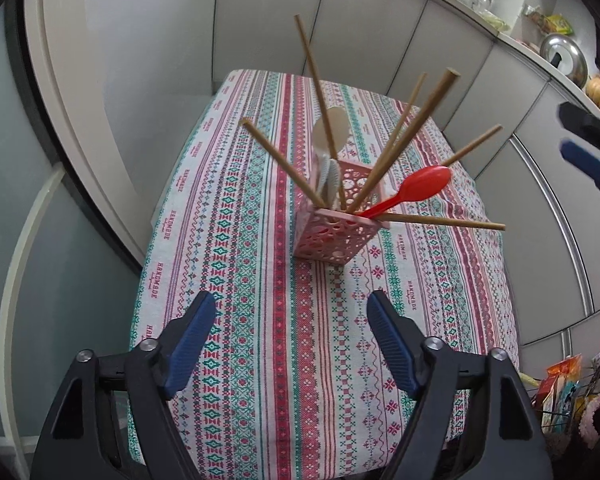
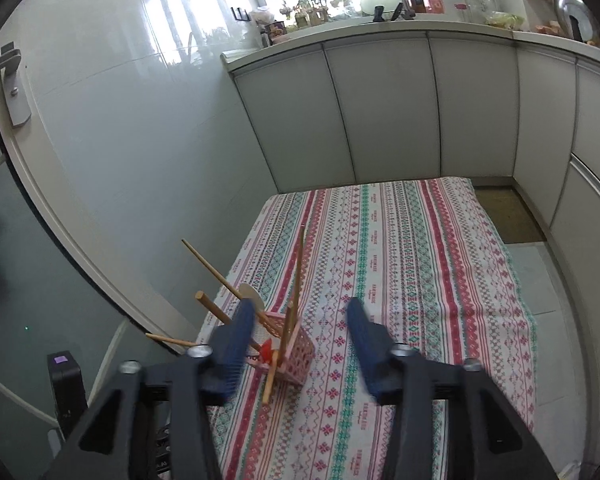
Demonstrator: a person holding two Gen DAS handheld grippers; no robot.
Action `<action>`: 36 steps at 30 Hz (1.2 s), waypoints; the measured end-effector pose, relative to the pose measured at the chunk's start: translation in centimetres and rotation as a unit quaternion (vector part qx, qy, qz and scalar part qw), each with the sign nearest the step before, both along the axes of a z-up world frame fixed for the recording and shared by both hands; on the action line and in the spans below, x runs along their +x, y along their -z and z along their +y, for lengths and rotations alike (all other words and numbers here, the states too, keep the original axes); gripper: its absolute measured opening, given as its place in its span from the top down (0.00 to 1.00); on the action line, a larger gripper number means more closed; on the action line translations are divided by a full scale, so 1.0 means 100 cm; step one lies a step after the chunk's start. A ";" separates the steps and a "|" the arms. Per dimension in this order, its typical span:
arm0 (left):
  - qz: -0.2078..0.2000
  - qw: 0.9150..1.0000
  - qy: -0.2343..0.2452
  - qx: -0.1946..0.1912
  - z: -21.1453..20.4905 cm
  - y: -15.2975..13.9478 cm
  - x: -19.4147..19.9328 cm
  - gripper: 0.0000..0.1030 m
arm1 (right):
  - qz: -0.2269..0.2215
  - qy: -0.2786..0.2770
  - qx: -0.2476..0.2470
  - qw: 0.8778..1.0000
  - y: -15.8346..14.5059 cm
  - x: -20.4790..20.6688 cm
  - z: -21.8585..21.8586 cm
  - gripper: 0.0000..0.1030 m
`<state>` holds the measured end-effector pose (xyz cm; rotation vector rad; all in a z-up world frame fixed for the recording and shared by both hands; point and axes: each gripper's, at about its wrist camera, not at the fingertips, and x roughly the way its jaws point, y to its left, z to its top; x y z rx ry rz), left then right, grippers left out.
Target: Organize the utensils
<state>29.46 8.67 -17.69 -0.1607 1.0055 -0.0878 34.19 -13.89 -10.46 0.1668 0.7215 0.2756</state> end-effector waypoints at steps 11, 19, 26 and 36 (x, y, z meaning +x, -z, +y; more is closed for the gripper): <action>-0.066 0.996 -0.016 0.063 -0.033 -0.062 -0.053 0.00 | 0.016 0.046 -0.037 0.998 -0.025 -0.092 -0.050 0.13; -0.133 0.987 -0.007 0.091 -0.058 -0.127 -0.133 0.00 | -0.018 0.102 -0.081 0.991 -0.064 -0.173 -0.064 0.00; -0.180 0.978 -0.020 0.101 -0.072 -0.166 -0.197 0.00 | -0.052 0.121 -0.111 0.985 -0.086 -0.237 -0.055 0.00; -0.195 0.975 -0.021 0.101 -0.081 -0.176 -0.228 0.00 | -0.068 0.124 -0.134 0.981 -0.084 -0.260 -0.041 0.00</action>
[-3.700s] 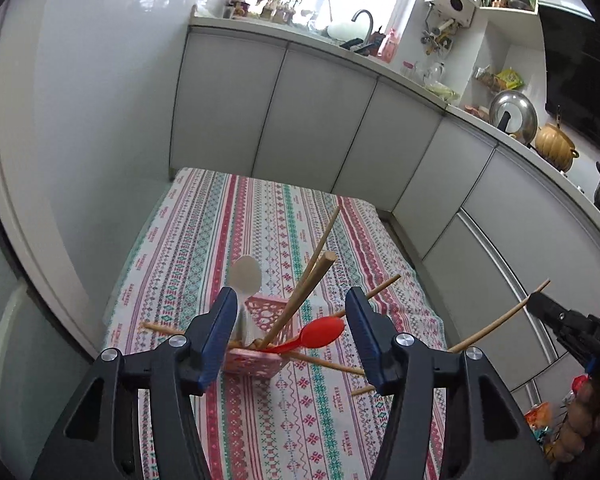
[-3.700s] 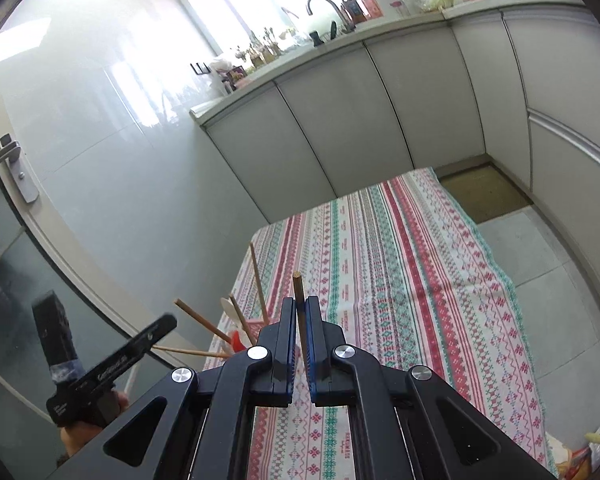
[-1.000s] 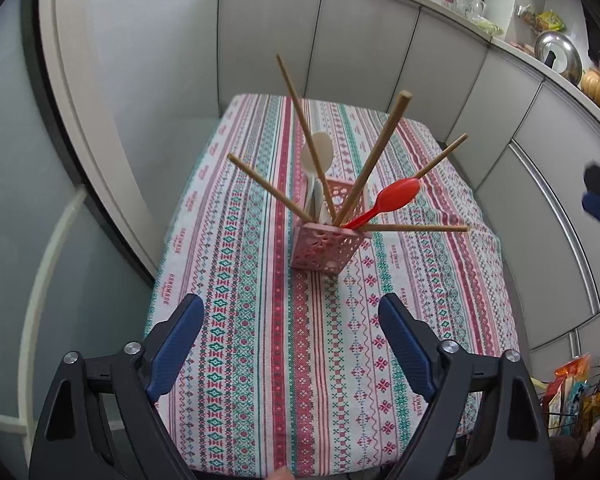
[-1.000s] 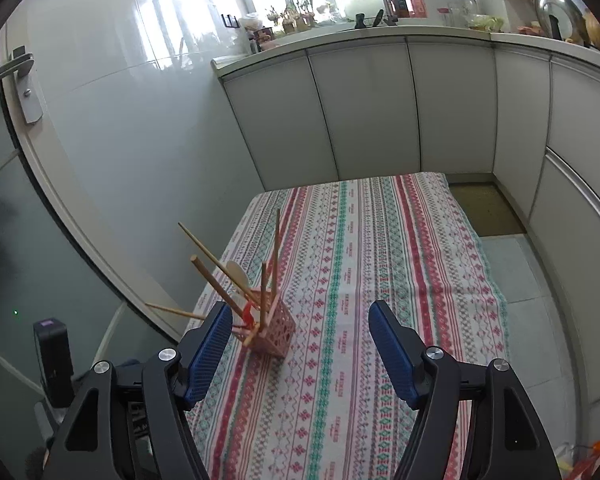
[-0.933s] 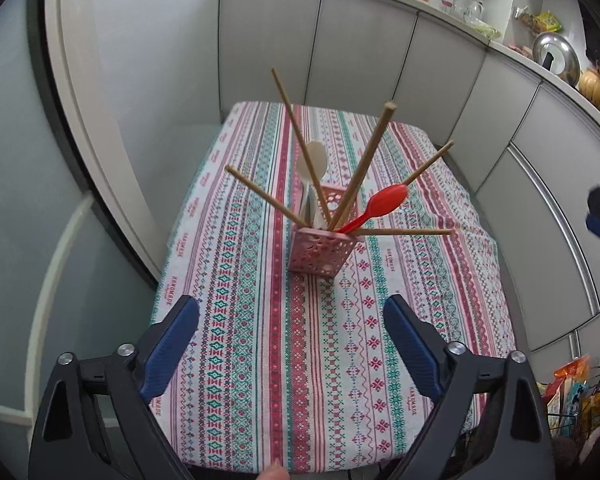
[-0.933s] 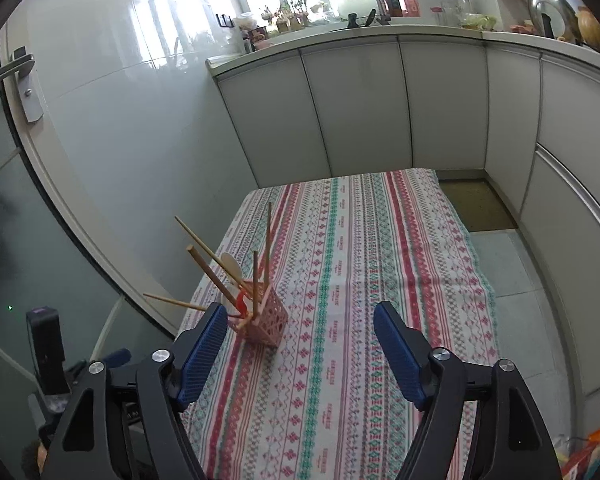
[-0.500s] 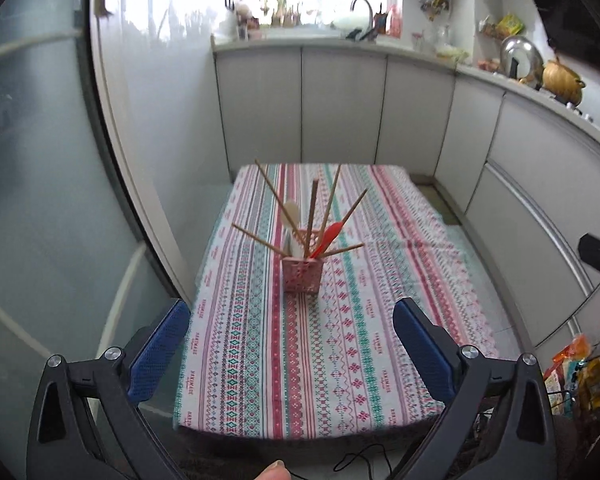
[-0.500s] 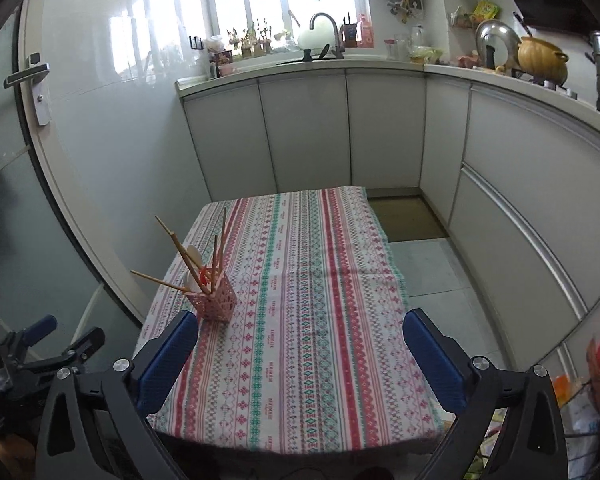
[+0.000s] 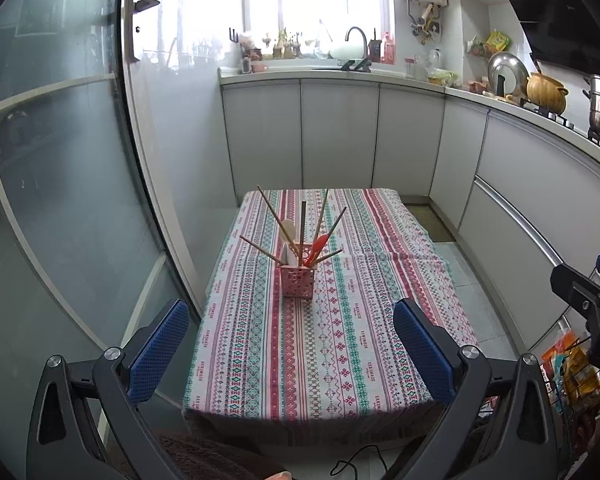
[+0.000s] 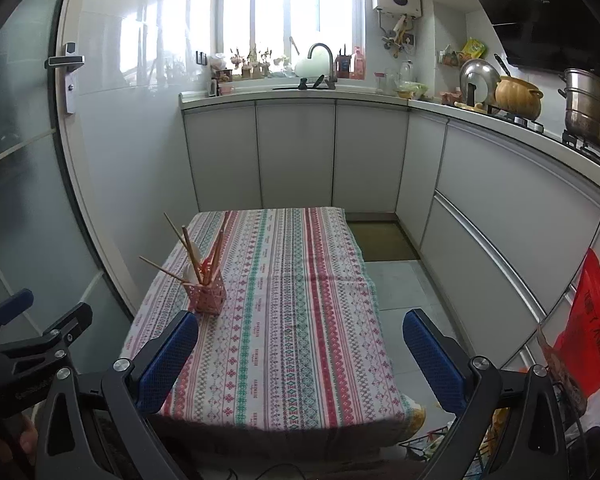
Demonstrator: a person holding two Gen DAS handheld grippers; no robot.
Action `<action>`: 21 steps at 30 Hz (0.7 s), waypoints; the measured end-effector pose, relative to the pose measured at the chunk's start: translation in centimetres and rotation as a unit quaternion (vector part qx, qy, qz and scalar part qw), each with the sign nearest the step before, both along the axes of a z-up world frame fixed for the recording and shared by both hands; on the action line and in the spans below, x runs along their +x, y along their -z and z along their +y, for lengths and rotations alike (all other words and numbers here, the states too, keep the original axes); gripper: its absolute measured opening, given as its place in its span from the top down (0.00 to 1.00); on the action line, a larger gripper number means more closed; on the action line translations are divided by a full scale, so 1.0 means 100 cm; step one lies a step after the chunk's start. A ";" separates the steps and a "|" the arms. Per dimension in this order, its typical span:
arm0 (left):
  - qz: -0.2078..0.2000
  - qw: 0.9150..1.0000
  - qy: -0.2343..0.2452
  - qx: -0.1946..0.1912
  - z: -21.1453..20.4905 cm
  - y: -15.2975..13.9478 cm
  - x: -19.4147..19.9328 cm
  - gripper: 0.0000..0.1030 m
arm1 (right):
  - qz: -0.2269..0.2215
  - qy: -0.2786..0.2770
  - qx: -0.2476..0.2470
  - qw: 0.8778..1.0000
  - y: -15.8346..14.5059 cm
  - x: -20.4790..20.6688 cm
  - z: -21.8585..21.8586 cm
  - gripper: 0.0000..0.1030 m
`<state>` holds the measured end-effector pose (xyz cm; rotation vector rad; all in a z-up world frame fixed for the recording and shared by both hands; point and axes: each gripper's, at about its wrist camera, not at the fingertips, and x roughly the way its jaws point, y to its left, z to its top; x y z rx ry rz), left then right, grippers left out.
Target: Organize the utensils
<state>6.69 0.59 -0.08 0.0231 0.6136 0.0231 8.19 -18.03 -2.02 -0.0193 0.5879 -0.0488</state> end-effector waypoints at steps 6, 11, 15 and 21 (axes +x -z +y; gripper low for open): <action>0.002 1.000 0.001 -0.001 0.001 0.002 0.002 0.00 | 0.004 0.001 0.003 1.000 0.003 0.001 -0.001 0.00; 0.002 1.000 0.002 -0.002 0.001 0.003 0.002 0.00 | 0.006 -0.001 0.002 1.000 0.005 0.002 0.000 0.00; 0.002 1.000 0.004 -0.002 0.001 0.004 0.000 0.00 | 0.006 -0.004 0.001 1.000 0.006 0.002 0.003 0.00; 0.006 1.000 0.006 0.000 0.000 0.005 0.002 0.00 | 0.006 -0.003 0.001 1.000 0.006 0.003 0.003 0.00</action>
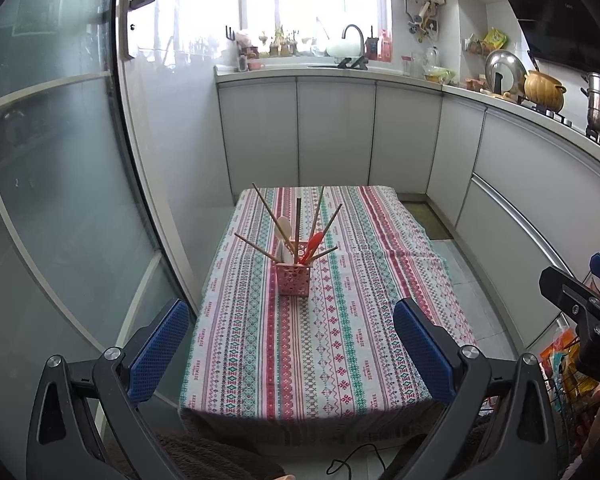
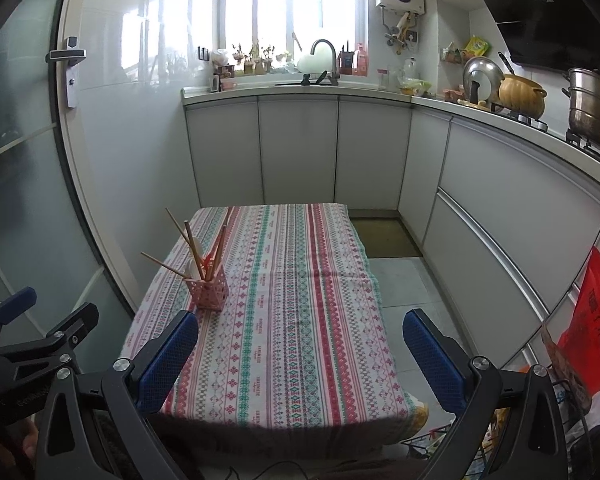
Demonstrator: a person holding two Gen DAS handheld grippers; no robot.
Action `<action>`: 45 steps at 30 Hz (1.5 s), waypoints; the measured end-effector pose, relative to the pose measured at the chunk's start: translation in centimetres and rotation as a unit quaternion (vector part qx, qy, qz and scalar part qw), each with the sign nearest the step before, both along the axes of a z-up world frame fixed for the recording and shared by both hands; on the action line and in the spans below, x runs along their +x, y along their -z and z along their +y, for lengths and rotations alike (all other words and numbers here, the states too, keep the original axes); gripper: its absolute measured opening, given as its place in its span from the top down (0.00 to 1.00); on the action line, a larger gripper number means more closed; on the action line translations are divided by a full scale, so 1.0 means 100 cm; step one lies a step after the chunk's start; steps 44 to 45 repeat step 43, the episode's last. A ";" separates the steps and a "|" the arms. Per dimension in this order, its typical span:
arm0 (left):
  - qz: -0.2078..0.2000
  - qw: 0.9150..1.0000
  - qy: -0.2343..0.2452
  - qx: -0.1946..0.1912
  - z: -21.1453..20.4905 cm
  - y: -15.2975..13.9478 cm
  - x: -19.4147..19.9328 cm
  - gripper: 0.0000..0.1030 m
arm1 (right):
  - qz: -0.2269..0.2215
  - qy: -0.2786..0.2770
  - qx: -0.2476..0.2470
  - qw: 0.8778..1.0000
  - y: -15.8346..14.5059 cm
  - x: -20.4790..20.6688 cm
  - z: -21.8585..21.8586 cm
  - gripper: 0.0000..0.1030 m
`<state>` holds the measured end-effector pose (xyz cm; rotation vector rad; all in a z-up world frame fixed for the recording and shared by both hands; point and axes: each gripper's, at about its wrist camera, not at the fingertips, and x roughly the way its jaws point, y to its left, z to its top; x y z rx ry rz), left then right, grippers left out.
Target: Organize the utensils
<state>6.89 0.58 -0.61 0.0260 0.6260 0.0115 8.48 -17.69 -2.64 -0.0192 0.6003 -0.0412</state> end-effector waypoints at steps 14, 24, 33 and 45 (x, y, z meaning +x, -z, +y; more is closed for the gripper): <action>0.002 1.000 0.000 -0.001 0.000 0.000 0.001 0.00 | 0.000 -0.003 0.000 1.000 0.002 0.002 0.002 0.00; 0.002 1.000 -0.002 -0.001 -0.001 0.000 0.001 0.00 | 0.000 -0.003 0.000 1.000 0.002 0.002 0.002 0.00; 0.005 1.000 0.000 -0.002 -0.002 0.000 0.002 0.00 | 0.001 -0.003 0.001 1.000 0.003 0.003 0.002 0.00; 0.014 1.000 0.005 -0.005 -0.007 0.007 0.014 0.00 | 0.008 -0.008 0.005 1.000 0.011 0.013 -0.005 0.00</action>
